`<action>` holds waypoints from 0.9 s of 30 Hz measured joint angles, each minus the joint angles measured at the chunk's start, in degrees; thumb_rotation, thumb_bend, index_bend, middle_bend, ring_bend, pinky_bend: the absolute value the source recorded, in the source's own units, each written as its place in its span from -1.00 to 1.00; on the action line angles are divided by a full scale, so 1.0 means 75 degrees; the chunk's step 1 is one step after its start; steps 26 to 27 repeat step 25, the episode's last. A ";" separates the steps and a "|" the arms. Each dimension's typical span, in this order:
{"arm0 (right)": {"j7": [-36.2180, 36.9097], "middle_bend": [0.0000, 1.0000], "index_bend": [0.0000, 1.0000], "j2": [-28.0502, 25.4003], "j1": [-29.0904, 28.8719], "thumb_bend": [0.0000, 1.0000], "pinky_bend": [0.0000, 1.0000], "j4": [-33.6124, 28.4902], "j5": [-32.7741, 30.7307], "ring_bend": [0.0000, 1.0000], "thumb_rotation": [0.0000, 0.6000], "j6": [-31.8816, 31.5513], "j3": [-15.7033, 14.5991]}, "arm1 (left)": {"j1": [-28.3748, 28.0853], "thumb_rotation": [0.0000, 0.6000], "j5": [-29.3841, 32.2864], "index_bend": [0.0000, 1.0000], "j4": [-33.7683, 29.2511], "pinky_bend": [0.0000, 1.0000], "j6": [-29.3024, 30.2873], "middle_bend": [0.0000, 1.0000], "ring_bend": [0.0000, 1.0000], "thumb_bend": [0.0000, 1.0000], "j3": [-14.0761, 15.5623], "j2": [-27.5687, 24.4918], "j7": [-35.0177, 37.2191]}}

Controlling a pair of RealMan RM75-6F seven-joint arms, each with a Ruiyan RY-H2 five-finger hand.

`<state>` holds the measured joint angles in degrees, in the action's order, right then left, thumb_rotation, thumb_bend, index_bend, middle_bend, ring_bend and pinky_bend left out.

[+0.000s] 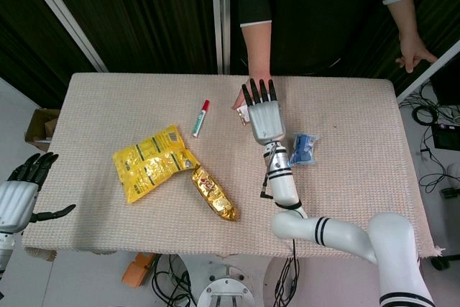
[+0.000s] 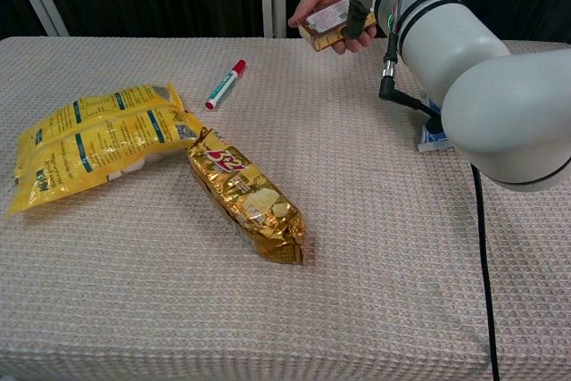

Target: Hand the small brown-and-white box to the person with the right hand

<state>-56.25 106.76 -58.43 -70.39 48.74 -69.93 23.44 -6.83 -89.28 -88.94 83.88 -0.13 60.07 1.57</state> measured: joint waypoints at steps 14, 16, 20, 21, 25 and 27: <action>0.0992 -1.00 -1.00 -0.2717 0.2056 -0.63 -1.00 -0.3114 0.2442 -1.00 1.00 -0.1478 -0.2242 | 0.0017 0.02 -0.0029 -0.93 -0.0055 -0.58 0.0021 -0.87 -0.87 -1.00 0.0003 0.0000 0.0024; 0.1588 -1.00 -1.00 -0.3482 0.2578 -0.62 -1.00 -0.3448 0.2870 -1.00 1.00 -0.1667 -0.2967 | 0.0010 0.03 -0.0046 -0.93 -0.0081 -0.58 0.0029 -0.87 -0.87 -1.00 -0.0002 0.0018 -0.0008; 0.3071 -1.00 -1.00 -0.4535 0.3432 -0.64 -1.00 -0.3796 0.3361 -1.00 1.00 -0.1832 -0.3832 | -0.0006 0.02 -0.0081 -0.93 -0.0133 -0.58 -0.0002 -0.87 -0.87 -1.00 0.0016 0.0096 -0.0125; 0.3686 -1.00 -1.00 -0.4772 0.3753 -0.65 -1.00 -0.3885 0.3502 -1.00 1.00 -0.1879 -0.4079 | -0.0011 0.02 -0.0083 -0.93 -0.0140 -0.58 -0.0014 -0.87 -0.87 -1.00 0.0019 0.0106 -0.0146; 0.4859 -1.00 -1.00 -0.5187 0.4621 -0.60 -1.00 -0.3993 0.3767 -1.00 1.00 -0.1993 -0.4548 | -0.0022 0.03 -0.0092 -0.93 -0.0173 -0.58 -0.0021 -0.87 -0.87 -1.00 0.0020 0.0135 -0.0234; 0.4859 -1.00 -1.00 -0.5187 0.4621 -0.60 -1.00 -0.3993 0.3767 -1.00 1.00 -0.1993 -0.4548 | -0.0022 0.03 -0.0092 -0.93 -0.0173 -0.58 -0.0021 -0.87 -0.87 -1.00 0.0020 0.0135 -0.0234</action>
